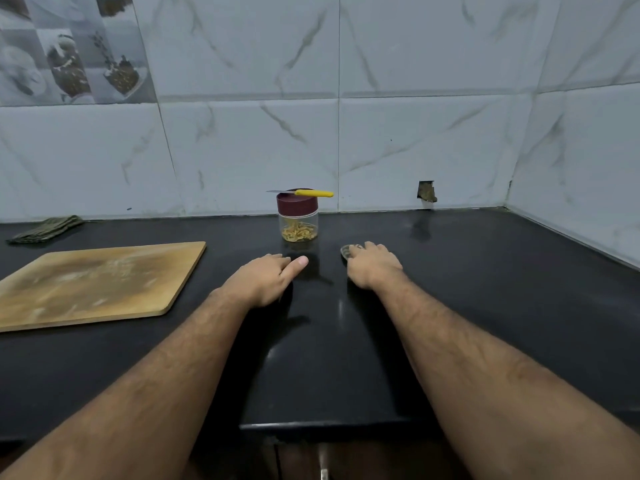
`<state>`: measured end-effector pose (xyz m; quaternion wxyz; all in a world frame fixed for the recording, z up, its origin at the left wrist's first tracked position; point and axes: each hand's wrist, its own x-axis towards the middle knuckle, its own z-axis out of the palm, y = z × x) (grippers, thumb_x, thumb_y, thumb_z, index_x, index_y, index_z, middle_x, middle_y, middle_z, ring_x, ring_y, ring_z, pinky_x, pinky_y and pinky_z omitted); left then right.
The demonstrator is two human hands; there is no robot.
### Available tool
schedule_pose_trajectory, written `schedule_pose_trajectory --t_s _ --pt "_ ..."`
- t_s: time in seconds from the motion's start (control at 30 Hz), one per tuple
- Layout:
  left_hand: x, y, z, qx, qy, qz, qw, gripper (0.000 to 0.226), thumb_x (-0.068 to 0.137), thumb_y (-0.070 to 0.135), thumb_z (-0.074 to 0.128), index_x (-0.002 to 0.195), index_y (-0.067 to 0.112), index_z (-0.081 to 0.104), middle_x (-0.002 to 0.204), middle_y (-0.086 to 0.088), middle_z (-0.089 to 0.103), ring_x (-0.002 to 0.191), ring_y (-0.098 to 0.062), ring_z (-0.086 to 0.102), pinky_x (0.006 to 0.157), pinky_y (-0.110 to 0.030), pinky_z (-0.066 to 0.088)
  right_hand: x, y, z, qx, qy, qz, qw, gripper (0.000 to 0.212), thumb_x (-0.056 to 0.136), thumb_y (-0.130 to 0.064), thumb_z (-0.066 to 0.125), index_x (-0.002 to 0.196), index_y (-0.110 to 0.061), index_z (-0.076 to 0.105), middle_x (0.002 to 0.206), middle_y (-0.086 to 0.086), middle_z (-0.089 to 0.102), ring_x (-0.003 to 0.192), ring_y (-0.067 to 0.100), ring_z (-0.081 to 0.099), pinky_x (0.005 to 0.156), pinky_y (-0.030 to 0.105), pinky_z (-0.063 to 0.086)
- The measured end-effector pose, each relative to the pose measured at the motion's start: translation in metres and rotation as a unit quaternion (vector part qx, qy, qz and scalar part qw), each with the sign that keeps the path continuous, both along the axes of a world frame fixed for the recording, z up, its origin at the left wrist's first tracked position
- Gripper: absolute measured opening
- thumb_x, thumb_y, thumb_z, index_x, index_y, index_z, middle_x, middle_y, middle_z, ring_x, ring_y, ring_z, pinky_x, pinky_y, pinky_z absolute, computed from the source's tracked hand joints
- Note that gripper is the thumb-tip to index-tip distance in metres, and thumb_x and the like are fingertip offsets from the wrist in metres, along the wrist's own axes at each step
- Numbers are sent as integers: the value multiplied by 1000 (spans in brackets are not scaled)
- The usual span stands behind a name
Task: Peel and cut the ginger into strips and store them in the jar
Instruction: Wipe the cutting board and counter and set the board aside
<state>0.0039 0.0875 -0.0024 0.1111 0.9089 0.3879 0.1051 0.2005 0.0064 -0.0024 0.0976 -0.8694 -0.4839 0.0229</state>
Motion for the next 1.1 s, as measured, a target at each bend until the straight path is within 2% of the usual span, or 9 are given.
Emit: schedule_pose_trajectory --t_s 0.07,0.17,0.3,0.43,0.53,0.6,0.73,0.83,1.1 --pt "8 -6 2 -1 1 -2 1000 71 98 64 16 143 19 50 155 -4 38 146 -22 28 117 -40 25 18 -12 -1 -5 8 -20 1000 63 87 -30 27 147 -18 38 149 11 39 134 32 37 112 44 31" --pt "19 -15 4 -11 9 -9 1000 72 98 65 15 138 20 54 151 -3 44 142 -23 34 115 -41 28 29 -41 -1 8 22 -41 999 55 93 -24 32 147 -18 38 148 9 39 134 31 38 111 41 33" --pt "24 -37 3 -21 5 -22 1000 74 96 68 15 131 20 59 141 0 53 134 -23 43 110 -42 34 36 -83 -1 31 14 -65 997 49 95 -17 38 144 -18 44 141 7 42 127 31 43 100 40 40" --pt "15 -59 14 -9 -4 -14 1000 72 98 65 16 136 19 56 140 -4 55 131 -26 46 108 -41 36 26 -127 -1 86 9 -109 990 43 93 -10 40 133 -16 57 127 7 51 118 30 47 88 39 46" --pt "7 -66 18 -10 -14 -7 1000 72 97 66 16 139 21 53 143 -4 53 134 -27 44 111 -41 34 6 -136 9 160 17 -116 980 43 89 -7 44 126 -17 64 119 10 56 112 32 52 91 38 50" --pt "3 -69 16 -14 -22 -4 1000 72 97 66 16 140 22 53 144 -5 52 135 -28 44 112 -42 34 -21 -130 13 186 29 -59 980 46 90 -7 47 130 -24 62 125 9 54 117 33 50 98 38 48" --pt "-3 -72 15 -13 -29 9 999 72 98 64 16 140 19 53 144 -7 53 134 -28 45 111 -40 35 -60 -96 -6 78 -23 62 995 44 96 -21 44 137 -37 51 134 6 48 125 31 43 102 40 40" --pt "-4 -69 14 -15 -28 12 999 69 100 60 16 140 17 52 144 -7 52 134 -27 44 111 -39 34 -52 -79 -12 18 -59 45 997 48 96 -22 37 143 -30 42 139 7 44 128 30 38 107 41 35" --pt "26 -36 2 -11 -8 -3 1000 66 101 59 17 146 20 45 153 -4 42 143 -23 33 116 -38 26 -18 -32 -11 2 -60 39 997 51 98 -27 36 149 -29 33 149 9 35 138 33 25 112 45 29"
